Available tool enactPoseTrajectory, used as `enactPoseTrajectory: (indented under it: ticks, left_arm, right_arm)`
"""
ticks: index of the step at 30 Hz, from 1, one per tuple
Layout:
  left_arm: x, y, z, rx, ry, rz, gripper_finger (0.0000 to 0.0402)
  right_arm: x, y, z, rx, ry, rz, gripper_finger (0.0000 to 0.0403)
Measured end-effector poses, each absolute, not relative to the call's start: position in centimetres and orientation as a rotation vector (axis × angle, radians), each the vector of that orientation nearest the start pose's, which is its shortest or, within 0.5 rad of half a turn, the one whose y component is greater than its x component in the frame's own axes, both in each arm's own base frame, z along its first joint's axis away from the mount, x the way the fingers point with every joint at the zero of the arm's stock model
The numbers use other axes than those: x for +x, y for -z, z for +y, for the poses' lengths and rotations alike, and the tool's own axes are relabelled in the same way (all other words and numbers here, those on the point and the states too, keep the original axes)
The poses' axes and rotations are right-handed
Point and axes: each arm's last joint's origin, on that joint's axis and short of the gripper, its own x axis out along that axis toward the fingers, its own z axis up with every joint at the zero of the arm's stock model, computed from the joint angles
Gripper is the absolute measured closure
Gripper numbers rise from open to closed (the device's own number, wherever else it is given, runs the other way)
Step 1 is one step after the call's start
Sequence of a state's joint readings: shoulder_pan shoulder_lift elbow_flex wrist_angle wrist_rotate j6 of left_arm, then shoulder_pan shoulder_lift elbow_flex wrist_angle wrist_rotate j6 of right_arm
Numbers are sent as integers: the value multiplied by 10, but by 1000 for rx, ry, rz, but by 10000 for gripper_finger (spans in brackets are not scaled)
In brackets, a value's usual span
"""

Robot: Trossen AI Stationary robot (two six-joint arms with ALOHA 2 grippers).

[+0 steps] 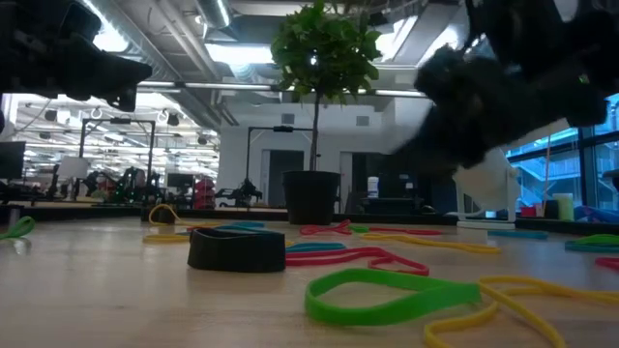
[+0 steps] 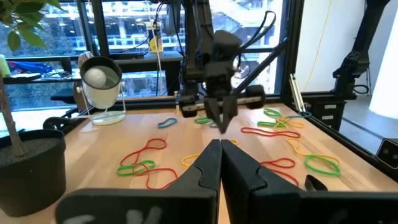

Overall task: Pick and place rubber bands into bin
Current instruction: Put the green rubber band into the gray bin

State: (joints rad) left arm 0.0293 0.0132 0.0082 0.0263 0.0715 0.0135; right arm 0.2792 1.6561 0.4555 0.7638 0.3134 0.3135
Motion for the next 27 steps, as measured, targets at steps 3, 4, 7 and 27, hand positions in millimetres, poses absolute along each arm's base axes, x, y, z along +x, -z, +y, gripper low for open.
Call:
enactPoseTrajectory:
  ticks: [3, 4, 7, 27]
  left_arm:
    - [98, -168, 1, 15, 42, -23, 398]
    - [98, -168, 1, 15, 42, -27, 398]
    - [98, -169, 1, 15, 42, -33, 398]
    - [98, -170, 5, 13, -98, -43, 398]
  right_arm:
    - [255, -113, 64, 175, 100, 421, 400]
    - [252, -111, 63, 172, 100, 426, 400]
    - [250, -109, 63, 178, 101, 422, 400]
    - [251, -109, 58, 113, 94, 430, 400]
